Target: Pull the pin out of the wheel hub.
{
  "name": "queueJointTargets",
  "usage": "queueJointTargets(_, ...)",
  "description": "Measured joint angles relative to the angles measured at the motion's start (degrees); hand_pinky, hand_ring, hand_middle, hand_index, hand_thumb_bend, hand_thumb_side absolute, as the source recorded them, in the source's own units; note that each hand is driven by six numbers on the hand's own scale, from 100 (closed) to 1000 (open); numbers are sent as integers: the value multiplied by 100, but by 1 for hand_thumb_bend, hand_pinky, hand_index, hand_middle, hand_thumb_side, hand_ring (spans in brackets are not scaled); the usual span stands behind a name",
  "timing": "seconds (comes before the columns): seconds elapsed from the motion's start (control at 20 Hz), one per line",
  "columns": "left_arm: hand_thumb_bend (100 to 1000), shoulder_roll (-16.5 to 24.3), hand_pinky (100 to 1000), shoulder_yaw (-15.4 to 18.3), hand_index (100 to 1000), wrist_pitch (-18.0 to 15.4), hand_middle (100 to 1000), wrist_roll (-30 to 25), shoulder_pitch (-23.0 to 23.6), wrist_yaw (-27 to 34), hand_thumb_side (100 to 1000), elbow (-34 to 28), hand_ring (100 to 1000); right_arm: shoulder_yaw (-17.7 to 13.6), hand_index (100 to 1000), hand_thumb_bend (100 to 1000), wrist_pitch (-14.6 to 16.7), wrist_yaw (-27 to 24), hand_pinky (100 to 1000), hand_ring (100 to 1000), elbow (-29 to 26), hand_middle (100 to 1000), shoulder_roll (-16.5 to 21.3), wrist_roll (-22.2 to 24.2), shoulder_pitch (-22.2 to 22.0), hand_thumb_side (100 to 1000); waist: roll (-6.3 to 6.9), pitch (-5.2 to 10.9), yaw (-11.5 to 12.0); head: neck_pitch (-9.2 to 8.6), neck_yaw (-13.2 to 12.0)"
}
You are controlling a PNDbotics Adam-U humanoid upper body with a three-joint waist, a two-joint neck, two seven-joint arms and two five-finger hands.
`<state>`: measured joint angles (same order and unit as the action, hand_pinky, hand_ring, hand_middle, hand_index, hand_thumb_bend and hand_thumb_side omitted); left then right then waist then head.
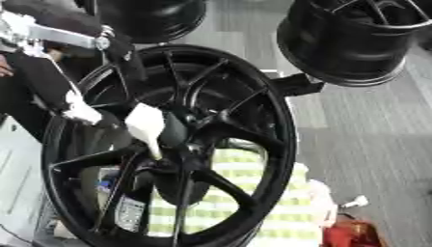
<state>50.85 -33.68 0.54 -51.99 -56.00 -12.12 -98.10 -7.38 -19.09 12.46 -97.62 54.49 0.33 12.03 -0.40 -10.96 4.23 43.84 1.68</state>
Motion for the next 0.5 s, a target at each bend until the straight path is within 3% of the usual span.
queueJointTargets(0.5, 487, -352, 826, -332, 858, 176, 786, -1, -112, -196, 491, 519, 810, 1, 745, 100, 9, -2, 859, 806, 0, 700, -27, -26, 0, 675, 33, 1, -27, 0, -20)
